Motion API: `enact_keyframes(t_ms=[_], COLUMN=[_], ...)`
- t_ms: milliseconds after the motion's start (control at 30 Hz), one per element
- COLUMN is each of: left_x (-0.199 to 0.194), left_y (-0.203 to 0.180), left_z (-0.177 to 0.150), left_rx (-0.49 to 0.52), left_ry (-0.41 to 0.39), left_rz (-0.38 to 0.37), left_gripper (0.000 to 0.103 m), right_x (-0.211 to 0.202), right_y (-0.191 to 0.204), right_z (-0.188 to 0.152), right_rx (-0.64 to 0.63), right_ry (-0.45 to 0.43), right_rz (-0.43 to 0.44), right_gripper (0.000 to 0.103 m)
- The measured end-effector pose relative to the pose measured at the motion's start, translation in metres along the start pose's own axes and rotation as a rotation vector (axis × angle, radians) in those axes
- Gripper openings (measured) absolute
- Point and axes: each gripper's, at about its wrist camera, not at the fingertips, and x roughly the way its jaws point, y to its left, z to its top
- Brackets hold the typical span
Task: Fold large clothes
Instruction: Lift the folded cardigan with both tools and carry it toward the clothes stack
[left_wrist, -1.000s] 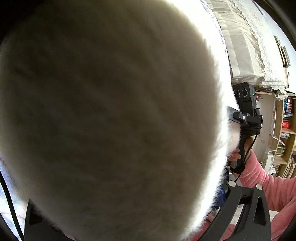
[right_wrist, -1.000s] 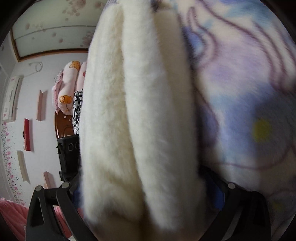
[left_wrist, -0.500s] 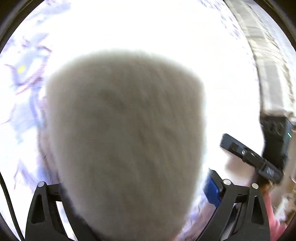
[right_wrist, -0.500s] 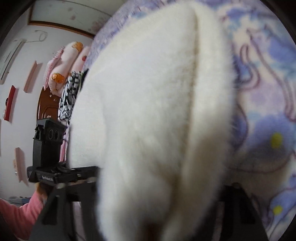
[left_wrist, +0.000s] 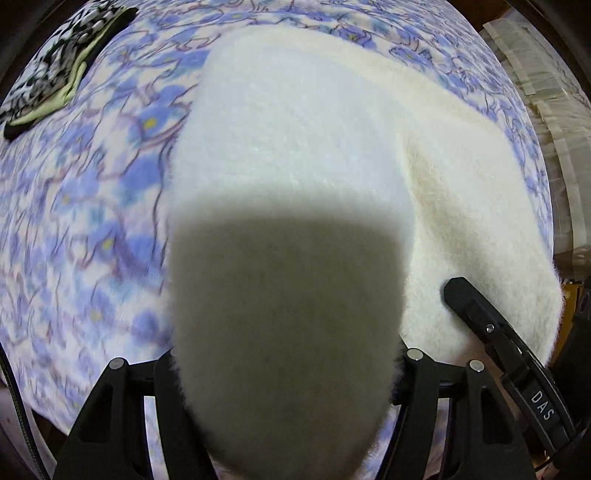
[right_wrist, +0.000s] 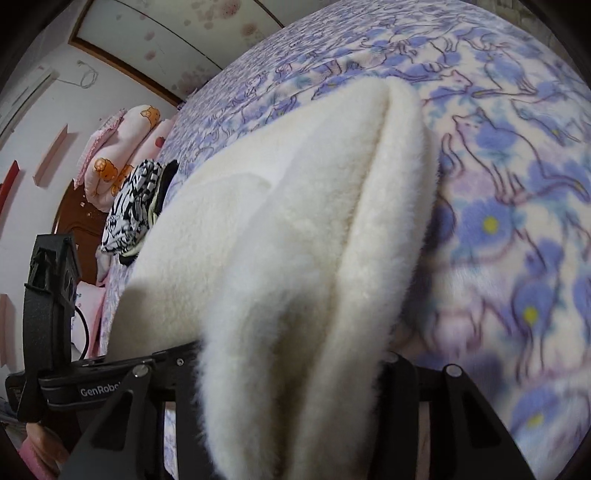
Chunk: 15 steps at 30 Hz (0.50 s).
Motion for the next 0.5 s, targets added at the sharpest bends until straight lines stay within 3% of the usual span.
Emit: enact_keyframes(t_ms=[200,267,500], left_x=[-0.051,-0.073,-0.127], left_y=[-0.012,0.004,0.057], left_z=[-0.075,-0.1,-0.127], left_rx=[0.01,0.009,0.003], left_ry=[0.001,0.003,0.039], left_rz=[-0.015,-0.036,-0.157], left_gripper=[0.061,0.061,0.06], right_x=[-0.033,-0.044,-0.085], right_y=[0.03,0.044,0.119], right_z=[-0.038,-0.048,-0.079], right_rx=[-0.024,-0.031,-0.085], right_ry=[0.033,0.052,0.071], right_rz=[-0.052,-0.069,-0.133], right_gripper=[0.045,0.045,0.043])
